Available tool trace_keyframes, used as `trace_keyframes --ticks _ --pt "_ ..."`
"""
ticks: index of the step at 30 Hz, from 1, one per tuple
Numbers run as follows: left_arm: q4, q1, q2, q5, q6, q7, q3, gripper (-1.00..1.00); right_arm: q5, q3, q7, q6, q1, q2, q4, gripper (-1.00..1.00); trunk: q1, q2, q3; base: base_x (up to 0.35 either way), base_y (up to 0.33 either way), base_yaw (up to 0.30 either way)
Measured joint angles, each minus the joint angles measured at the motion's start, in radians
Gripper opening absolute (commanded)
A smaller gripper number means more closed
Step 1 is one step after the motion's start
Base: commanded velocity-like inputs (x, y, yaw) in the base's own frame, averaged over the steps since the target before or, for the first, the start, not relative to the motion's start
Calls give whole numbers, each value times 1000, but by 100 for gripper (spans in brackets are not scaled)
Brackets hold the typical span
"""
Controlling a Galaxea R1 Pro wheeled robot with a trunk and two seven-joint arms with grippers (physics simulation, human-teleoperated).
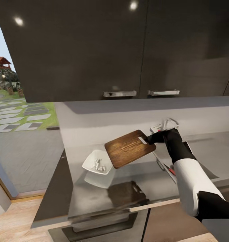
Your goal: In the kitchen, take the Vidalia onion out of the sink, dice it on the chopping board with the paring knife, put the diced onion into the bowl on the countertop, then place both the paring knife and the chopping board into the sink.
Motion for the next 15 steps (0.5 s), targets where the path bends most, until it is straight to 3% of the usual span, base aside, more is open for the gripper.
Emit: trace_keyframes --ticks 15 --pt "0 0 0 0 0 0 0 100 5 0 0 -33 0 9 29 -100 0 0 0 -1 -337 0"
